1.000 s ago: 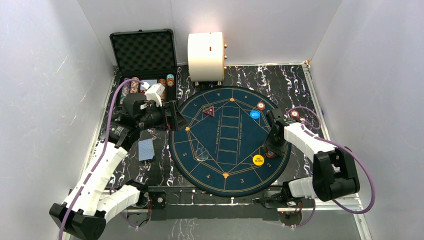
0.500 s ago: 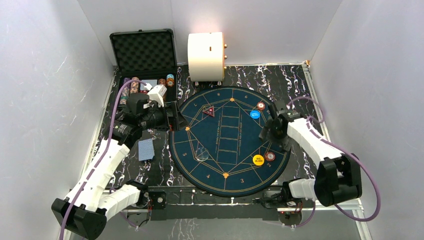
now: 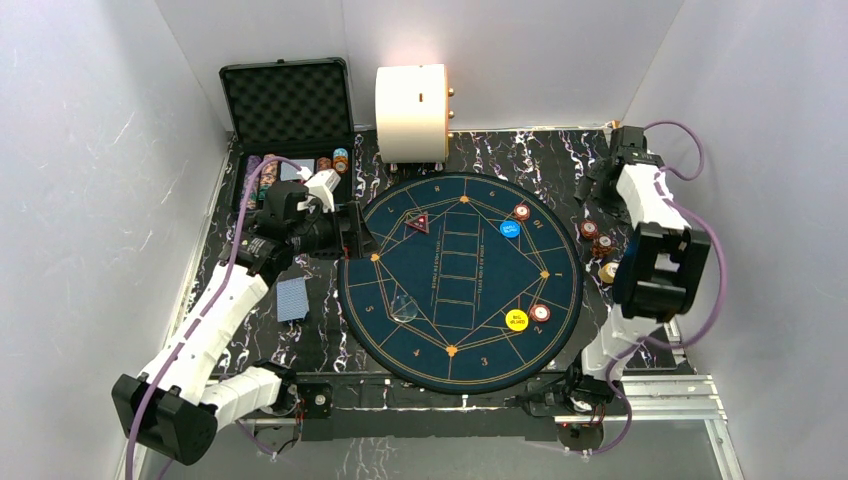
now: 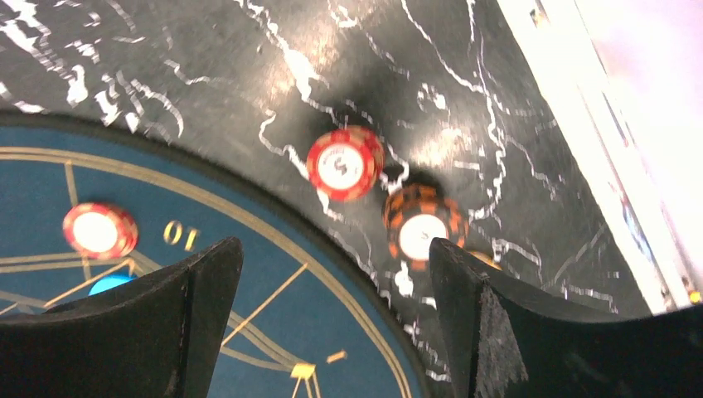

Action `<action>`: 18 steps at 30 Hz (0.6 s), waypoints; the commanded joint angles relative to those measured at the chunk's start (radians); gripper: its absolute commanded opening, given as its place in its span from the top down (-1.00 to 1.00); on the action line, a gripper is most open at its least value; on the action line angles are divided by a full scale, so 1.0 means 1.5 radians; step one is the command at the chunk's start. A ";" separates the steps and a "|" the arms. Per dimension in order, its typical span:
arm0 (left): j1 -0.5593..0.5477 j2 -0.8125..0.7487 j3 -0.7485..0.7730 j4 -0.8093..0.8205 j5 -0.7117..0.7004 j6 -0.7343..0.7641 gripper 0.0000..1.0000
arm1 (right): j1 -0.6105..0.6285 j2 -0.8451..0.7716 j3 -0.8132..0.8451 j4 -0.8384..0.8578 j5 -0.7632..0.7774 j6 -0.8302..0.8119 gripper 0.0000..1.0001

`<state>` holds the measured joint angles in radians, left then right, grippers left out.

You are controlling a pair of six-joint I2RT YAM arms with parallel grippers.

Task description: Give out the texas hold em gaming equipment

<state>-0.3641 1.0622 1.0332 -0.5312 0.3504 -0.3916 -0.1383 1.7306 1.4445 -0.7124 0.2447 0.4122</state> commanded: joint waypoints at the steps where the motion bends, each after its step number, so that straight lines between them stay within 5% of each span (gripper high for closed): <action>1: -0.003 0.007 0.032 -0.004 -0.011 0.016 -0.97 | -0.016 0.087 0.079 0.013 0.002 -0.085 -0.80; 18: -0.003 0.014 0.026 -0.007 -0.024 0.026 -0.97 | -0.034 0.216 0.111 0.021 -0.057 -0.156 -0.62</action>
<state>-0.3641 1.0897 1.0481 -0.5320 0.3202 -0.3660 -0.1841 2.0300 1.5486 -0.6827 0.1787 0.2024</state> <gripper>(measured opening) 0.983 0.837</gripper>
